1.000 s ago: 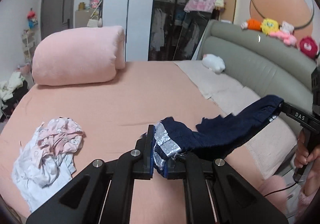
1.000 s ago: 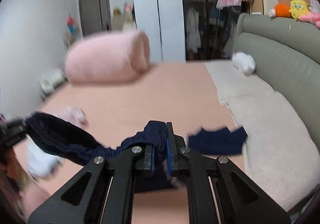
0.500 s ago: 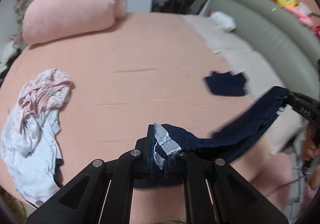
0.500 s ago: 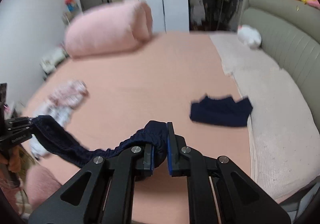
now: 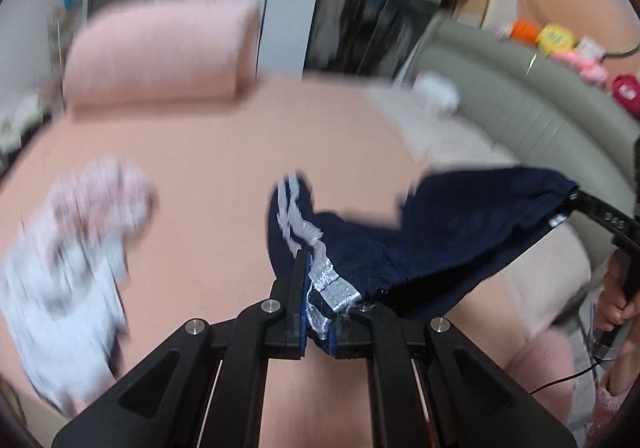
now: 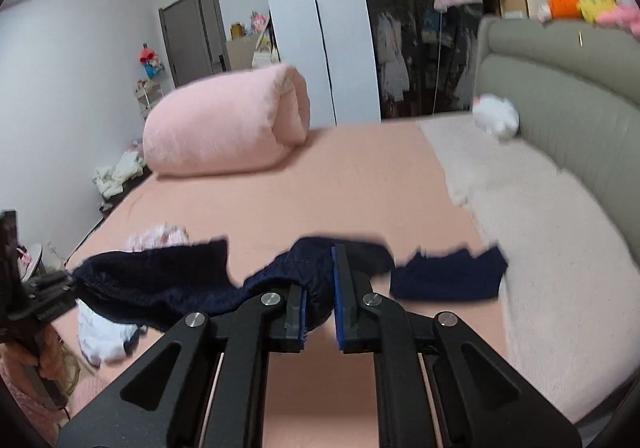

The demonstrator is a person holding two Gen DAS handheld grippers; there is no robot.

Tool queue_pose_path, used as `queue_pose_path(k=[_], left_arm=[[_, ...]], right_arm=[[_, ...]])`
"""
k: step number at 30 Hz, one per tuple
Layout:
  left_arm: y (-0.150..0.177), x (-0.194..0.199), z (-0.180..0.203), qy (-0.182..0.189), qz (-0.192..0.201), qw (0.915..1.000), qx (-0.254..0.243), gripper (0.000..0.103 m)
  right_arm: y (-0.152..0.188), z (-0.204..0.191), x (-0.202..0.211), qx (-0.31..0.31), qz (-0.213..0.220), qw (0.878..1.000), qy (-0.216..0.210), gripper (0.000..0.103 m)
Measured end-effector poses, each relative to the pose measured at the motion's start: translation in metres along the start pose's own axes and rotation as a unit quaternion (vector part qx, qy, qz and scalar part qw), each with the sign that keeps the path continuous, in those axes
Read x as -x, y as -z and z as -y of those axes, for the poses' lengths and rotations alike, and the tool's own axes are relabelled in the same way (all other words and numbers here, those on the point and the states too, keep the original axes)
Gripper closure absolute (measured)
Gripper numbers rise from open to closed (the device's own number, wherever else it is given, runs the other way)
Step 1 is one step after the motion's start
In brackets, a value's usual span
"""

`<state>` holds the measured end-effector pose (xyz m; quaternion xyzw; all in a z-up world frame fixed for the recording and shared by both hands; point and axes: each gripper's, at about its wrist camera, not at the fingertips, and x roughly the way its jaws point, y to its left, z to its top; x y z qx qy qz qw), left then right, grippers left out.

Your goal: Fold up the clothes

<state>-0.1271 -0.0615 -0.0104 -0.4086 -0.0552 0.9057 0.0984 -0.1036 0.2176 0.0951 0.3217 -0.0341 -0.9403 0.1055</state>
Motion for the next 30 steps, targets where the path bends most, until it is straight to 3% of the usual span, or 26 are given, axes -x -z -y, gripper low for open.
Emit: queue_pose_path(k=[2, 4, 6, 8, 9, 11, 16, 19, 23, 27, 30], left_arm=[[0.043, -0.051, -0.009, -0.015, -0.064, 0.9976, 0.018, 0.096], [0.093, -0.108, -0.019, -0.028, -0.153, 0.9867, 0.048, 0.096], [0.122, -0.130, -0.021, -0.030, -0.194, 0.9789, 0.058, 0.096], [0.133, -0.125, -0.013, -0.040, -0.190, 0.9802, 0.036, 0.090], [0.134, -0.121, -0.009, -0.050, -0.184, 0.9815, 0.023, 0.074], [0.132, -0.111, -0.001, -0.078, -0.163, 0.9834, -0.006, 0.056], [0.119, -0.102, 0.026, -0.089, -0.112, 0.9845, -0.102, 0.056], [0.121, -0.115, 0.040, -0.107, -0.129, 0.9730, -0.159, 0.056], [0.123, -0.116, 0.039, -0.092, -0.136, 0.9745, -0.153, 0.056], [0.129, -0.106, 0.035, -0.128, -0.125, 0.9738, -0.140, 0.052], [0.133, -0.106, 0.028, -0.146, -0.131, 0.9736, -0.117, 0.047]], right_arm=[[0.042, 0.005, -0.023, 0.001, -0.040, 0.999, 0.009, 0.094], [0.093, 0.009, -0.062, 0.002, -0.102, 0.994, 0.026, 0.094], [0.143, 0.016, -0.100, -0.005, -0.166, 0.985, 0.039, 0.094], [0.178, 0.024, -0.118, -0.035, -0.203, 0.978, 0.030, 0.094], [0.189, 0.027, -0.120, -0.049, -0.212, 0.976, 0.027, 0.094], [0.196, 0.030, -0.121, -0.051, -0.215, 0.975, 0.030, 0.094], [0.199, 0.035, -0.121, -0.052, -0.209, 0.976, 0.029, 0.092], [0.195, 0.031, -0.121, -0.049, -0.203, 0.978, 0.019, 0.087], [0.192, 0.021, -0.120, -0.027, -0.201, 0.979, 0.009, 0.087], [0.191, 0.015, -0.118, -0.011, -0.197, 0.980, 0.008, 0.084], [0.201, 0.020, -0.126, -0.016, -0.219, 0.975, 0.024, 0.082]])
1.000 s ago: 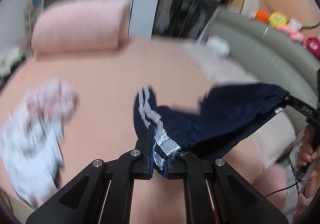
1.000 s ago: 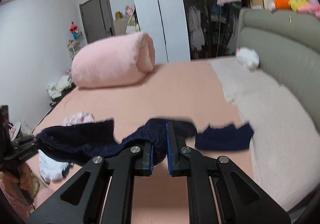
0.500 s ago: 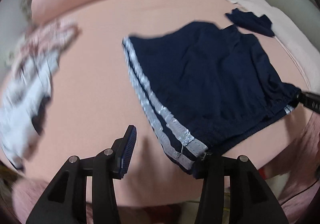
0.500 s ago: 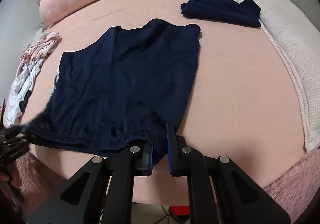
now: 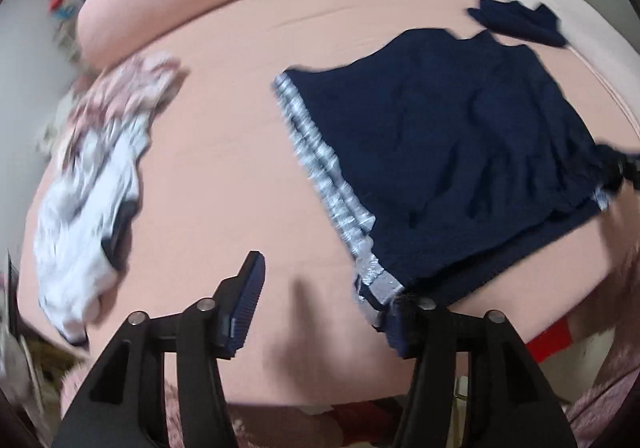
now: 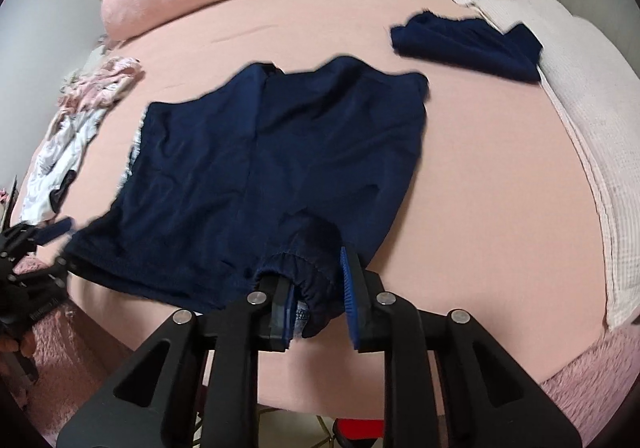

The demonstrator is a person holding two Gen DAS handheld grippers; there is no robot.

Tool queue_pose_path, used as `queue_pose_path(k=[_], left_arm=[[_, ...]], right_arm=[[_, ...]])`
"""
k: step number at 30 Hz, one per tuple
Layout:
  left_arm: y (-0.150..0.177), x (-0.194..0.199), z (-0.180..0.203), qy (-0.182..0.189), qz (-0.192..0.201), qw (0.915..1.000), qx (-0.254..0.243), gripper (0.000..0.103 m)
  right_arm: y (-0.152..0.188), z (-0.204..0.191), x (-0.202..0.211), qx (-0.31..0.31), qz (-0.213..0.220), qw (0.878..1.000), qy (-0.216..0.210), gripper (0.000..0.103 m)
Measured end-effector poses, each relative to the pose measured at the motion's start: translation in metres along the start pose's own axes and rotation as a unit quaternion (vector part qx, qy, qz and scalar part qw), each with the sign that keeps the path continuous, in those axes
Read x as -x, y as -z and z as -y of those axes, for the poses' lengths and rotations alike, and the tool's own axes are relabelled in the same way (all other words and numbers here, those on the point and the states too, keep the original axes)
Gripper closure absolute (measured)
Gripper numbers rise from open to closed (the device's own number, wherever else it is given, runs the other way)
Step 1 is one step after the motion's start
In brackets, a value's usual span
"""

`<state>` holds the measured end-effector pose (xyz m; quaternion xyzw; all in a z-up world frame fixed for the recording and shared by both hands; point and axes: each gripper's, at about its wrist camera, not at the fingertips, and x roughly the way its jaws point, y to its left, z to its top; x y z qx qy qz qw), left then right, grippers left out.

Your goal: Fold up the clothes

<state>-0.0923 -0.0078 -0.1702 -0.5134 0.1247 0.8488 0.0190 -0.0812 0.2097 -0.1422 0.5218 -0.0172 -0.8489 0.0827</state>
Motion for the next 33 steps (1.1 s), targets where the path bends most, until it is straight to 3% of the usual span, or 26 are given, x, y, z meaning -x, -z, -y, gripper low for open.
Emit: queue_pose_path(k=[2, 4, 7, 13, 15, 19, 26, 30, 31, 33], left_arm=[[0.003, -0.002, -0.002, -0.008, -0.007, 0.9999, 0.009, 0.047], [0.003, 0.002, 0.010, 0.003, 0.001, 0.9999, -0.017, 0.047], [0.000, 0.010, 0.022, 0.030, 0.019, 0.9987, -0.036, 0.047], [-0.012, 0.012, 0.013, 0.015, 0.033, 0.9984, -0.044, 0.041], [-0.011, 0.019, 0.004, 0.030, 0.044, 0.9980, -0.033, 0.030], [-0.002, 0.026, -0.002, 0.060, 0.042, 0.9970, -0.027, 0.028], [-0.003, 0.016, 0.038, 0.072, 0.018, 0.9909, -0.112, 0.028], [-0.011, 0.001, 0.057, 0.033, 0.015, 0.9862, -0.161, 0.029], [-0.014, -0.005, 0.061, 0.026, 0.012, 0.9846, -0.173, 0.033], [-0.020, -0.013, 0.062, 0.016, 0.003, 0.9849, -0.172, 0.088]], right_arm=[[0.005, 0.003, -0.008, -0.004, -0.018, 1.000, 0.007, 0.082], [0.011, 0.005, -0.013, -0.008, -0.033, 0.999, 0.006, 0.082], [0.011, 0.001, -0.005, -0.001, -0.020, 1.000, -0.010, 0.082], [0.008, -0.001, 0.006, -0.011, 0.017, 0.998, -0.061, 0.082], [0.008, 0.006, 0.008, -0.029, 0.019, 0.997, -0.066, 0.082], [0.008, 0.017, 0.008, -0.055, 0.019, 0.995, -0.080, 0.082], [0.008, 0.002, 0.008, -0.022, 0.024, 0.994, -0.101, 0.082], [0.010, 0.001, 0.011, -0.015, 0.029, 0.994, -0.100, 0.081], [0.011, 0.003, 0.010, -0.017, 0.026, 0.994, -0.101, 0.081], [0.011, 0.005, 0.009, -0.022, 0.020, 0.994, -0.103, 0.081]])
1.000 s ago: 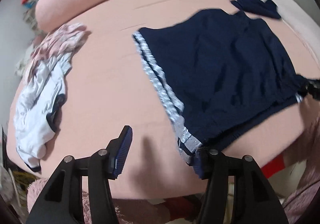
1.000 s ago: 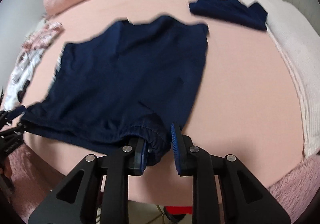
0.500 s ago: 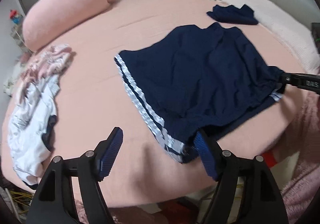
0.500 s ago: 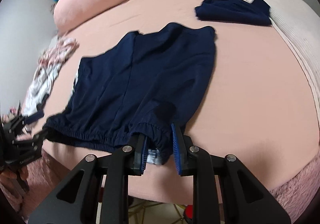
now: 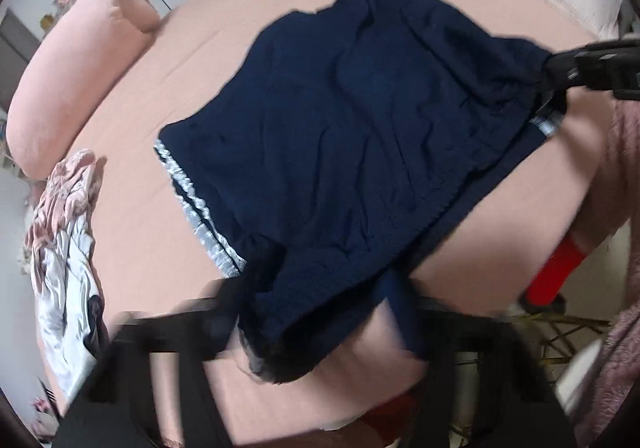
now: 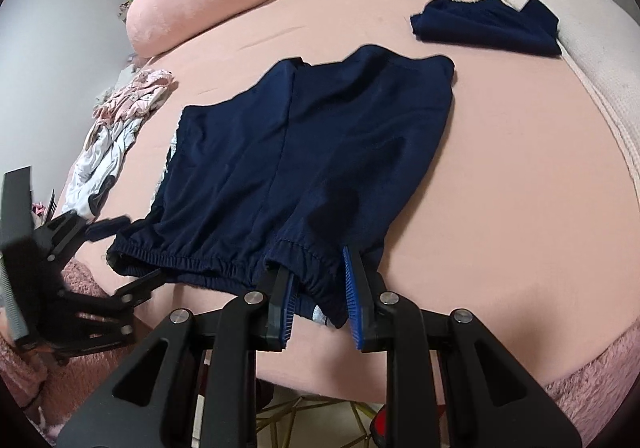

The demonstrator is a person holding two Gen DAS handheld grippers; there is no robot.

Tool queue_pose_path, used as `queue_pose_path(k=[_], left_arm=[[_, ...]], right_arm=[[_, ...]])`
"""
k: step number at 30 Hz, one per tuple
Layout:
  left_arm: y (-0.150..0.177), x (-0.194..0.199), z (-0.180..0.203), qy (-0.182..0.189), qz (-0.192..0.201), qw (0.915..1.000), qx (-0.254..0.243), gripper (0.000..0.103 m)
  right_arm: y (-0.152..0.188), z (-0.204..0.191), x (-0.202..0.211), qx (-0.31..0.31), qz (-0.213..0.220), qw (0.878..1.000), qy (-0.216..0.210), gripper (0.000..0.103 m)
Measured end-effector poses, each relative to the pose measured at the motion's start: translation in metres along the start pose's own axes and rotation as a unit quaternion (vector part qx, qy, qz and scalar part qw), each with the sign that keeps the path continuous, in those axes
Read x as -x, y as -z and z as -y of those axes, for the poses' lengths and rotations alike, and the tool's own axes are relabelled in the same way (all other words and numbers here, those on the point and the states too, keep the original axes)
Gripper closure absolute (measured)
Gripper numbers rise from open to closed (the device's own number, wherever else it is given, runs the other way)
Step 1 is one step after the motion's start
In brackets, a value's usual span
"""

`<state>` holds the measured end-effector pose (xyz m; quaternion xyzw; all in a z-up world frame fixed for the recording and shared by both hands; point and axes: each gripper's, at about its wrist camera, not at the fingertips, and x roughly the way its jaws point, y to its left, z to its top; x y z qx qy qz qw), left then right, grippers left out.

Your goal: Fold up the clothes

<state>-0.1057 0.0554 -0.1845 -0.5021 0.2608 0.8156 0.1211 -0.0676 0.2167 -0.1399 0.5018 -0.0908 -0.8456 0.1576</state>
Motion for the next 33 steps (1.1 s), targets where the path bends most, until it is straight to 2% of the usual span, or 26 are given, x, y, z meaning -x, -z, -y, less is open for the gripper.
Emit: queue_pose_path(k=[2, 4, 9, 12, 14, 15, 18, 19, 21, 24, 25, 29, 33], left_arm=[[-0.005, -0.005, -0.007, -0.003, -0.008, 0.9998, 0.017, 0.090], [-0.005, 0.008, -0.022, 0.003, 0.019, 0.9982, 0.056, 0.090], [0.001, 0.033, -0.051, -0.026, 0.060, 0.9918, 0.110, 0.093], [0.011, 0.039, -0.068, 0.025, 0.055, 0.9852, 0.160, 0.092], [0.020, 0.037, -0.071, 0.045, 0.046, 0.9825, 0.175, 0.090], [0.023, 0.034, -0.067, 0.043, 0.038, 0.9840, 0.169, 0.087], [0.029, 0.018, -0.054, 0.022, 0.007, 0.9905, 0.136, 0.087], [0.031, 0.015, -0.051, 0.025, 0.002, 0.9908, 0.133, 0.085], [0.031, 0.014, -0.047, 0.041, -0.003, 0.9906, 0.131, 0.067], [0.027, 0.019, -0.036, 0.050, 0.006, 0.9923, 0.113, 0.063], [0.024, 0.020, -0.031, 0.048, 0.011, 0.9936, 0.102, 0.063], [0.014, 0.022, -0.014, 0.036, 0.021, 0.9967, 0.070, 0.063], [0.005, 0.016, 0.003, 0.030, 0.018, 0.9989, 0.030, 0.059]], right_arm=[[0.000, 0.000, 0.000, -0.002, -0.002, 1.000, 0.001, 0.076], [0.001, 0.000, 0.000, 0.001, -0.005, 1.000, 0.008, 0.073], [0.006, -0.006, -0.010, 0.030, -0.023, 0.998, 0.046, 0.068], [0.007, -0.013, -0.015, 0.050, -0.023, 0.996, 0.063, 0.067], [0.007, -0.020, -0.015, 0.066, -0.015, 0.995, 0.076, 0.067], [0.007, -0.024, -0.012, 0.075, -0.004, 0.994, 0.083, 0.067], [0.004, -0.022, -0.013, 0.081, 0.002, 0.986, 0.146, 0.068], [0.002, -0.015, -0.010, 0.068, 0.005, 0.986, 0.155, 0.068], [-0.001, -0.001, -0.001, 0.036, 0.014, 0.987, 0.157, 0.068], [-0.007, 0.009, 0.023, 0.011, 0.053, 0.984, 0.172, 0.068], [-0.008, 0.010, 0.028, 0.010, 0.059, 0.985, 0.165, 0.067], [-0.006, 0.011, 0.020, 0.003, 0.017, 0.996, 0.092, 0.066], [0.009, 0.005, -0.016, 0.021, -0.058, 0.994, 0.091, 0.066]])
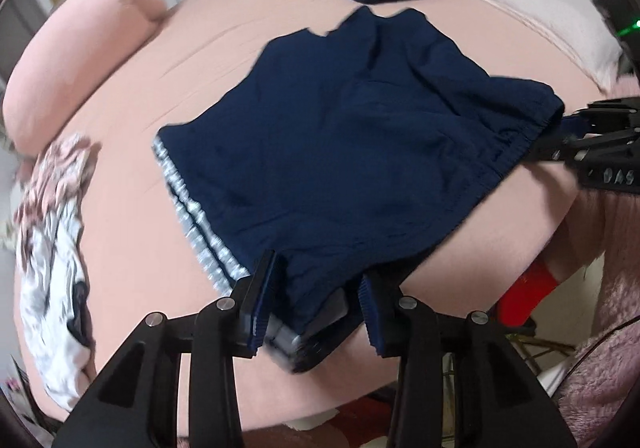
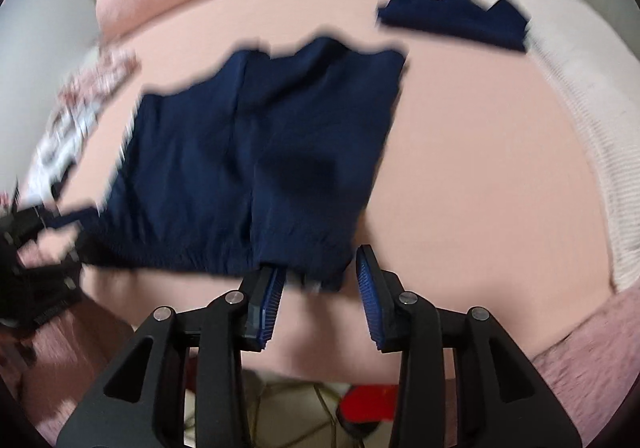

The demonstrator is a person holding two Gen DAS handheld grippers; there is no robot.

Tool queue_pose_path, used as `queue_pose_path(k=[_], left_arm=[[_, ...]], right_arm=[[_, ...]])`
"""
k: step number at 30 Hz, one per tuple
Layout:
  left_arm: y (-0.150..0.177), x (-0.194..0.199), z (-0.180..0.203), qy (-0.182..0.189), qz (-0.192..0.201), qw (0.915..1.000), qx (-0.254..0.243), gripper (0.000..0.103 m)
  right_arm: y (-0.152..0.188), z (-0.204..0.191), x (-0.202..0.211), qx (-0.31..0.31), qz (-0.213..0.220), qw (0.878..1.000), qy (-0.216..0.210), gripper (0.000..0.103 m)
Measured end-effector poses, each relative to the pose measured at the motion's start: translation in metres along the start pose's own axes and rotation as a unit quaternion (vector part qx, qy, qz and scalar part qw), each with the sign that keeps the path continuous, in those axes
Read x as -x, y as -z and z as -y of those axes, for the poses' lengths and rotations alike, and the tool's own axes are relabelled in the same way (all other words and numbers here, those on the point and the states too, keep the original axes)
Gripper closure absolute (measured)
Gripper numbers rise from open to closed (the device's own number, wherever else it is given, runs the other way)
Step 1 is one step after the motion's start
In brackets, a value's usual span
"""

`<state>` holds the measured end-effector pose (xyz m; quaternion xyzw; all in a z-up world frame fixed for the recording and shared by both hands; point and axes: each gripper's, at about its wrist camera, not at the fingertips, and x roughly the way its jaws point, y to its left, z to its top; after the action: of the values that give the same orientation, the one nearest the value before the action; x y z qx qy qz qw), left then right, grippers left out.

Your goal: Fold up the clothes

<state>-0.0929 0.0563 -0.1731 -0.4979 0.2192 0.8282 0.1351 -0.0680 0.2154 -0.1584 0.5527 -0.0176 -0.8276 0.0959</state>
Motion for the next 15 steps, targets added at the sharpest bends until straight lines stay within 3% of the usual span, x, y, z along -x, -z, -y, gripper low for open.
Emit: queue_pose_path(k=[3, 5, 7, 8, 11, 15], left_arm=[[-0.005, -0.008, 0.009, -0.015, -0.005, 0.9994, -0.030, 0.058], [-0.006, -0.004, 0.010, -0.018, 0.012, 0.9994, -0.028, 0.059], [-0.010, 0.003, 0.004, -0.019, 0.033, 0.9993, -0.004, 0.087], [-0.012, 0.007, -0.001, -0.018, 0.043, 0.9988, 0.014, 0.095], [-0.010, 0.025, -0.022, -0.021, 0.075, 0.9947, 0.067, 0.095], [0.003, 0.040, -0.050, -0.055, 0.087, 0.9874, 0.120, 0.097]], right_arm=[[0.002, -0.005, -0.001, 0.009, 0.003, 1.000, 0.010, 0.066], [0.000, -0.003, 0.002, 0.007, 0.015, 1.000, 0.014, 0.062], [0.000, -0.001, 0.003, 0.003, 0.018, 1.000, 0.016, 0.062], [-0.001, 0.001, 0.001, -0.001, 0.016, 1.000, 0.016, 0.062], [0.000, 0.002, 0.001, -0.009, 0.016, 1.000, 0.014, 0.062], [0.000, 0.000, -0.001, 0.006, 0.023, 0.999, 0.044, 0.062]])
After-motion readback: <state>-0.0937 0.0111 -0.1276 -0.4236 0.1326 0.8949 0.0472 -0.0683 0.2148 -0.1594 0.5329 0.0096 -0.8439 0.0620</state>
